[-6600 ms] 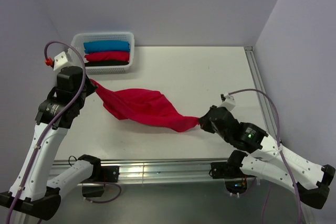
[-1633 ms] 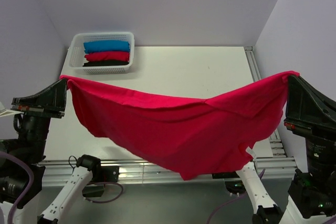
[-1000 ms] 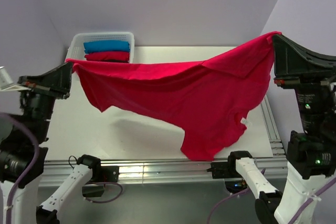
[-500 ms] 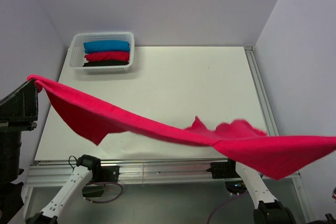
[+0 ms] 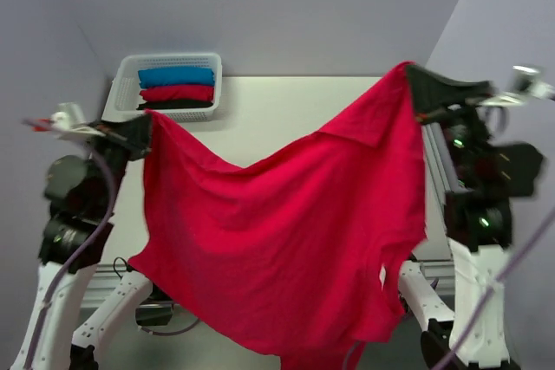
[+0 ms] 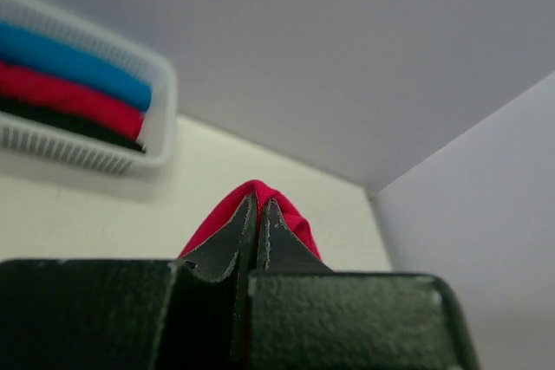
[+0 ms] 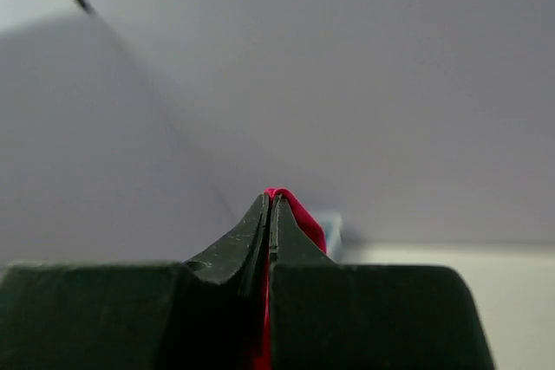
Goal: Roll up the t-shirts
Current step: Flatten the tshirt
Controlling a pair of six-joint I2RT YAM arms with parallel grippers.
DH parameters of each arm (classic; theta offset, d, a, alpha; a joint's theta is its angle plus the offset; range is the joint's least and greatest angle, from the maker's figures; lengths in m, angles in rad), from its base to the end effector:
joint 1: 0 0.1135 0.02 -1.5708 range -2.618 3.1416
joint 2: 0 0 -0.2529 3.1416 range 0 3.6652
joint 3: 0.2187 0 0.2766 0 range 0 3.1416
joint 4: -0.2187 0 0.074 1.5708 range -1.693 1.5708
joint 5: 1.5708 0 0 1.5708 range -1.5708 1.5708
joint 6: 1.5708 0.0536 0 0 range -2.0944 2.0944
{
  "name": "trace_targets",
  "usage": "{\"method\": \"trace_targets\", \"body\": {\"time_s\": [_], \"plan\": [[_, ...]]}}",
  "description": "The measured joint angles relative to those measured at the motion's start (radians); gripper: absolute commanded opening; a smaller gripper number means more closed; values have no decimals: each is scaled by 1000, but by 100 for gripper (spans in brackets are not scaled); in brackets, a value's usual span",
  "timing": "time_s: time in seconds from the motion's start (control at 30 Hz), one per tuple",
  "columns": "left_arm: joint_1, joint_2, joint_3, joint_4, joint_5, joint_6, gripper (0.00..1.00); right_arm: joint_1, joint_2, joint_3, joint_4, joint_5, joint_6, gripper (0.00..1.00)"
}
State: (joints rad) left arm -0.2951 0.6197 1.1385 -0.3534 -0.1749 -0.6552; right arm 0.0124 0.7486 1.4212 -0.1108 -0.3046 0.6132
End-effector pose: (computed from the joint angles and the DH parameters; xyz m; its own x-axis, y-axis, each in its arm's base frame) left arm 0.1404 -0.0329 0.4673 0.0505 -0.6425 -0.7647 0.1929 0.7575 -0.6237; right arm 0.1142 0.0175 0.5675 0.2828 0.5526 -0.7840 -0.5238 0.7737 0.3564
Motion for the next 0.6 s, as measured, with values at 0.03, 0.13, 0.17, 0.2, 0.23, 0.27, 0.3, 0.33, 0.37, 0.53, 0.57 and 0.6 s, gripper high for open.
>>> {"method": "trace_targets", "body": {"time_s": [0.03,0.13,0.17,0.2,0.23,0.27,0.3,0.33,0.37,0.53,0.57,0.6], "plan": [[0,8,-66,12,0,-5,0,0,-1,-81,20,6,2,0],[0,38,-241,85,0,-28,0,0,1,-352,44,38,19,0],[0,48,-296,110,0,-40,0,0,-5,-413,53,49,21,0],[0,62,-346,136,0,-49,0,0,-13,-485,64,61,27,0],[0,79,-384,163,-2,-62,0,0,-19,-533,76,74,31,0],[0,111,-430,210,-3,-76,0,0,-23,-586,116,88,34,0],[0,132,-455,242,-5,-89,0,0,-24,-622,139,101,40,0],[0,168,-483,283,-6,-100,0,0,-21,-656,174,116,42,0],[0,210,-503,322,-8,-111,0,0,-8,-686,206,135,45,0],[0,451,-518,489,-33,-143,0,-3,171,-729,366,209,61,0],[0,512,-507,516,-39,-148,0,-9,231,-729,406,217,66,0],[0,562,-491,532,-44,-150,0,-15,277,-728,426,225,70,0]]}}
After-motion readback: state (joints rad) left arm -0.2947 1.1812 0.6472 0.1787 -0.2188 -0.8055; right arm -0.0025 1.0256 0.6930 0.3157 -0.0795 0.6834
